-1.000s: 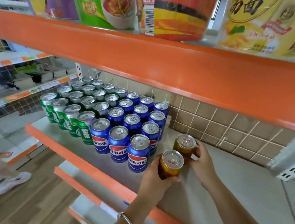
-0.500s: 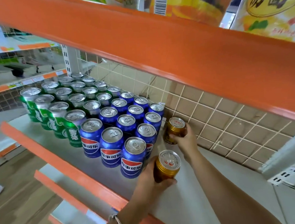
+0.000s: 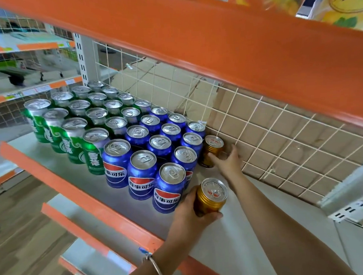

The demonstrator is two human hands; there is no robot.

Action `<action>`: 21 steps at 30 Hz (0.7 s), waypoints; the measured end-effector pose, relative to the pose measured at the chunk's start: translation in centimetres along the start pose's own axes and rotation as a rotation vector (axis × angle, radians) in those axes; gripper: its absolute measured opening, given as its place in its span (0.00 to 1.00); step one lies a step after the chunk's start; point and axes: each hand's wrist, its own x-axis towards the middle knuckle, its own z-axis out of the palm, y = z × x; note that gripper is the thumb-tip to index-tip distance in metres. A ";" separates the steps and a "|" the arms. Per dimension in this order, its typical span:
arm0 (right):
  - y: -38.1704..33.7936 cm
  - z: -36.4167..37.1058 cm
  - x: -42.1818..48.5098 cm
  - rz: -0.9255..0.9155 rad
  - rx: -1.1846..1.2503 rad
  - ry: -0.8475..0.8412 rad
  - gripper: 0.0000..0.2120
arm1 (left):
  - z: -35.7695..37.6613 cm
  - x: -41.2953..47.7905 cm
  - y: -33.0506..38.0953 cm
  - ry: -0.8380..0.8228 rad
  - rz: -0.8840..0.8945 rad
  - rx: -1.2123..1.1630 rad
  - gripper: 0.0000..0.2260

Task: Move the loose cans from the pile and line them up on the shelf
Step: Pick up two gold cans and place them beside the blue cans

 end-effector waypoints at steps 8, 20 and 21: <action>-0.3 -7.4 -9.1 0.054 0.164 -0.683 0.29 | 1.3 1.7 1.3 0.092 0.032 0.032 0.23; 0.7 -5.4 -7.8 -0.084 0.064 -0.348 0.36 | 0.7 1.8 0.6 -0.144 0.002 0.431 0.37; 1.0 -5.2 -7.6 -0.082 0.054 -0.367 0.39 | 0.8 1.9 0.6 -0.148 0.016 0.437 0.36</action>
